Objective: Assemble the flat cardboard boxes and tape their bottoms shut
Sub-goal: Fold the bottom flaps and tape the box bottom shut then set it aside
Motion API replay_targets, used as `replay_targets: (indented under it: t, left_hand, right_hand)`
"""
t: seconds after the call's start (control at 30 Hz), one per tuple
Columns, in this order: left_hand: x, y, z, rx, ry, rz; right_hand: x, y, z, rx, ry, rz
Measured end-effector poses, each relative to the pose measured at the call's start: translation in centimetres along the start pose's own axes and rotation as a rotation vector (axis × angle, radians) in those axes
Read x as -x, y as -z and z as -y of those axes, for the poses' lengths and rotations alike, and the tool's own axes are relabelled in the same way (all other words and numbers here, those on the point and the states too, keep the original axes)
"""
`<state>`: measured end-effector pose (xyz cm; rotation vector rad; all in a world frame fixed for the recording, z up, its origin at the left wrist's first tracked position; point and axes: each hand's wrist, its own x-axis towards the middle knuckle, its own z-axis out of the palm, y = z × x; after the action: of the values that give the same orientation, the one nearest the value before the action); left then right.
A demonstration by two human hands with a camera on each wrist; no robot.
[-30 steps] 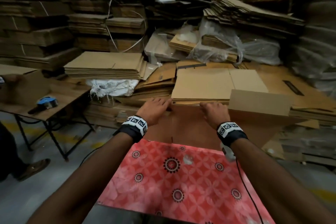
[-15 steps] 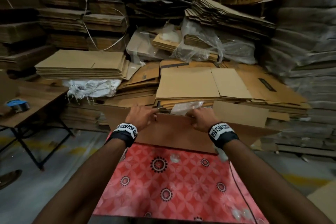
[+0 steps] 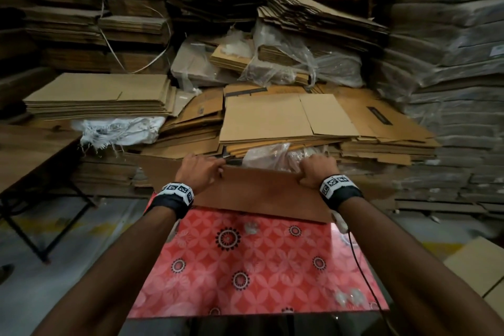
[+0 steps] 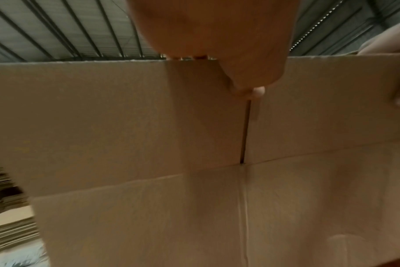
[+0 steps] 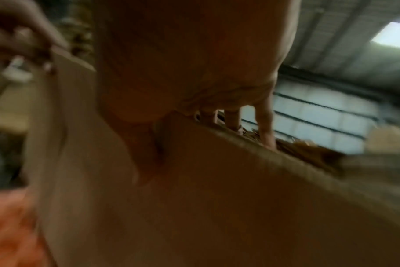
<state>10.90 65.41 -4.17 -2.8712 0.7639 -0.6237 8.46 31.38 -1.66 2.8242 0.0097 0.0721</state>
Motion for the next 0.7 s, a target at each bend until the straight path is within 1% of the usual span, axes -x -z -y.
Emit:
replay_targets:
  t: [0.13, 0.23, 0.33, 0.43, 0.5, 0.6, 0.7]
  left_hand:
    - [-0.4, 0.2, 0.4, 0.059, 0.066, -0.020]
    - [-1.0, 0.3, 0.3, 0.080, 0.081, 0.031]
    - [-1.9, 0.7, 0.9, 0.148, 0.113, 0.122]
    - [-2.6, 1.1, 1.3, 0.107, 0.084, 0.215]
    - [-2.8, 1.3, 1.3, 0.052, 0.053, 0.250]
    - [-3.0, 1.6, 1.1, 0.038, 0.024, 0.265]
    - [-3.6, 2.7, 1.0, 0.111, 0.060, 0.247]
  right_hand:
    - [0.4, -0.5, -0.4, -0.223, -0.149, -0.082]
    - [0.4, -1.3, -0.3, -0.250, -0.221, -0.129]
    - [0.7, -1.8, 0.1, -0.239, -0.266, -0.174]
    - [1.0, -1.7, 0.7, -0.245, -0.274, -0.212]
    - [1.0, -1.4, 0.8, -0.280, -0.262, -0.236]
    - [0.8, -1.1, 0.2, -0.278, -0.229, -0.247]
    - [0.3, 0.3, -0.8, -0.257, -0.208, -0.253]
